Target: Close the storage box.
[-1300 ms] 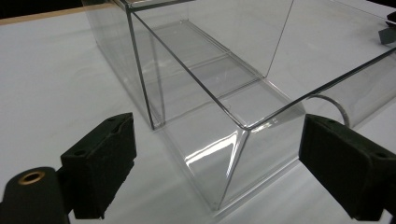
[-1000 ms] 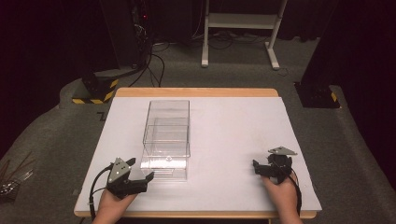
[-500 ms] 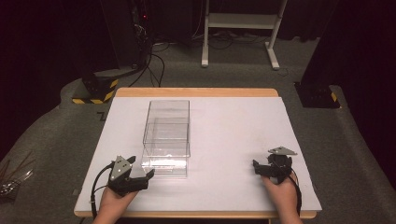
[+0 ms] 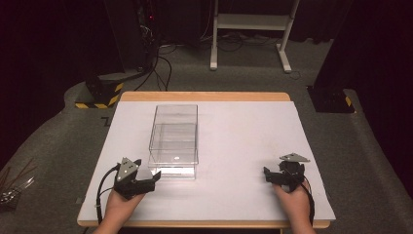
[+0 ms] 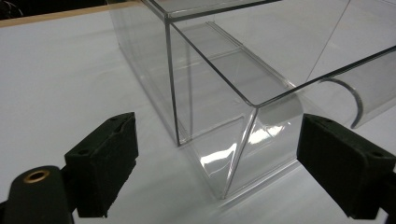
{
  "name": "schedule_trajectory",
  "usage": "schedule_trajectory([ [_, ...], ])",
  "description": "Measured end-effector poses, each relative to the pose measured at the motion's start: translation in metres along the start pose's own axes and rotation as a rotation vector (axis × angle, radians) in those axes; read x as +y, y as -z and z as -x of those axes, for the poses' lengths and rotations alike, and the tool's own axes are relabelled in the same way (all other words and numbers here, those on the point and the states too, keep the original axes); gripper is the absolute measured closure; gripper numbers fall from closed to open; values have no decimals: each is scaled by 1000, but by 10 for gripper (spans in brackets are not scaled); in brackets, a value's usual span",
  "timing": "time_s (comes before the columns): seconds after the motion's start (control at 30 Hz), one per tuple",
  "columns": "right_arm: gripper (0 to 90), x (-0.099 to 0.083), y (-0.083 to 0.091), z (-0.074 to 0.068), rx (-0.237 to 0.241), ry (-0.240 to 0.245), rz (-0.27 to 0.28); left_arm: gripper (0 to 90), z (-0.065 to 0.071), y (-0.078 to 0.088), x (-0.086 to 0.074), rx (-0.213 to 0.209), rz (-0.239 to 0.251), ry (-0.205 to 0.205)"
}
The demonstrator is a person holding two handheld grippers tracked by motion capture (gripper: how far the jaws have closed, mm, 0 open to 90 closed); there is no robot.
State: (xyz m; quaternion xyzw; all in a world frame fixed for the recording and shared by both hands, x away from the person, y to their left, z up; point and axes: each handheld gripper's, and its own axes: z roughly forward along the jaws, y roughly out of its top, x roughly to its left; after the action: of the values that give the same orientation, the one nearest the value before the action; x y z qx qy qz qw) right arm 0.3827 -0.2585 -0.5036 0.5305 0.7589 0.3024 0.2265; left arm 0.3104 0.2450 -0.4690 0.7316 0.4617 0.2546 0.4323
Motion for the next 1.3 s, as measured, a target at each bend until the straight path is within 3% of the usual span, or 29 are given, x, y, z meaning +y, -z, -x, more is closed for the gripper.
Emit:
schedule_trajectory([
  [1.3, 88, 0, 0, 0, 2, -1, 2, 132, -12, -34, 18, 49, -6, 46],
])
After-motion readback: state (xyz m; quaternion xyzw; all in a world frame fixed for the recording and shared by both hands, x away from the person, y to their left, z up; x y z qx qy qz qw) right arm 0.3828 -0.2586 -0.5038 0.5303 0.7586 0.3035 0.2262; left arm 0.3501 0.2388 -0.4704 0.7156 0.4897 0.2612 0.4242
